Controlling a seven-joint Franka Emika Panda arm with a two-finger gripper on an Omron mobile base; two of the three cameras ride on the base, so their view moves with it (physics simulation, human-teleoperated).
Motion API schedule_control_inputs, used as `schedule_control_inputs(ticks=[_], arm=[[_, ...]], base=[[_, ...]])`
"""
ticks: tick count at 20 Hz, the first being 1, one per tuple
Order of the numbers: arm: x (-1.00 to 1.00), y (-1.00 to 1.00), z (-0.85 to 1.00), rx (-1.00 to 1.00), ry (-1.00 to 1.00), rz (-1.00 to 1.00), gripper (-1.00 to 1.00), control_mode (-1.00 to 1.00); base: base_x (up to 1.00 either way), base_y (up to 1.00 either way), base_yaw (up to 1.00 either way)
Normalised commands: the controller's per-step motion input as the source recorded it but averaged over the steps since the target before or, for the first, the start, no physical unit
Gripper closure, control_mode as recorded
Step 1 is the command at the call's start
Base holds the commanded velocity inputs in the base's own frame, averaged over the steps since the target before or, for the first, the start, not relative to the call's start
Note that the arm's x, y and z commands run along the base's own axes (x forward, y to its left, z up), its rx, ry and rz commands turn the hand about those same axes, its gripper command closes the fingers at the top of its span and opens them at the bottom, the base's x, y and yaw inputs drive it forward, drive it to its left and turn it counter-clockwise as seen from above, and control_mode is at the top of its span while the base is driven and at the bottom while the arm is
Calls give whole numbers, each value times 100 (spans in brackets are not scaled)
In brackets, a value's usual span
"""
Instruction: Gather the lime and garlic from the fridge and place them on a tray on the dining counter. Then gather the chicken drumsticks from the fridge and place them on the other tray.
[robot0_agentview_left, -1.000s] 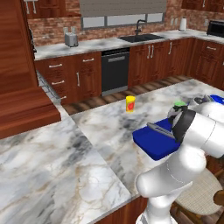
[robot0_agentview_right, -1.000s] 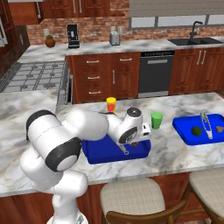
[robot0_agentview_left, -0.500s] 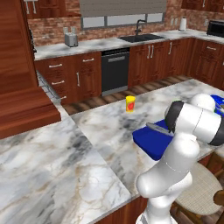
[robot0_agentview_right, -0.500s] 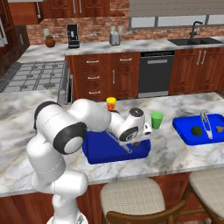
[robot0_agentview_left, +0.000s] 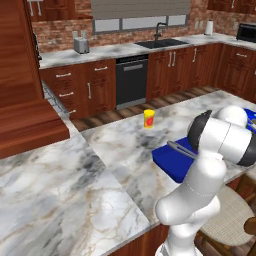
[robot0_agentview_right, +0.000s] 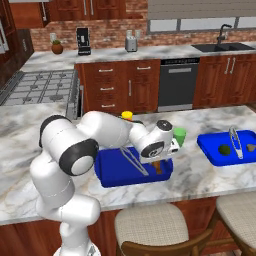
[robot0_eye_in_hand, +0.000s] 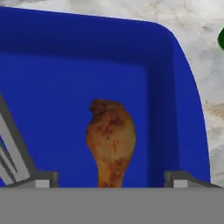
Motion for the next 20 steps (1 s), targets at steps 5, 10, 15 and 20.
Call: schedule_control_inputs(ticks=[5, 10, 15, 20], arm=[[-55, -3, 98, 1, 1, -4, -100, -100], [-79, 25, 100, 0, 0, -12, -100, -100], [-100, 43, 96, 0, 0, -20, -100, -100], [-100, 93, 33, 1, -16, -32, -100, -100]], base=[[0, 0, 0], [0, 0, 0], [0, 0, 0], [0, 0, 0]])
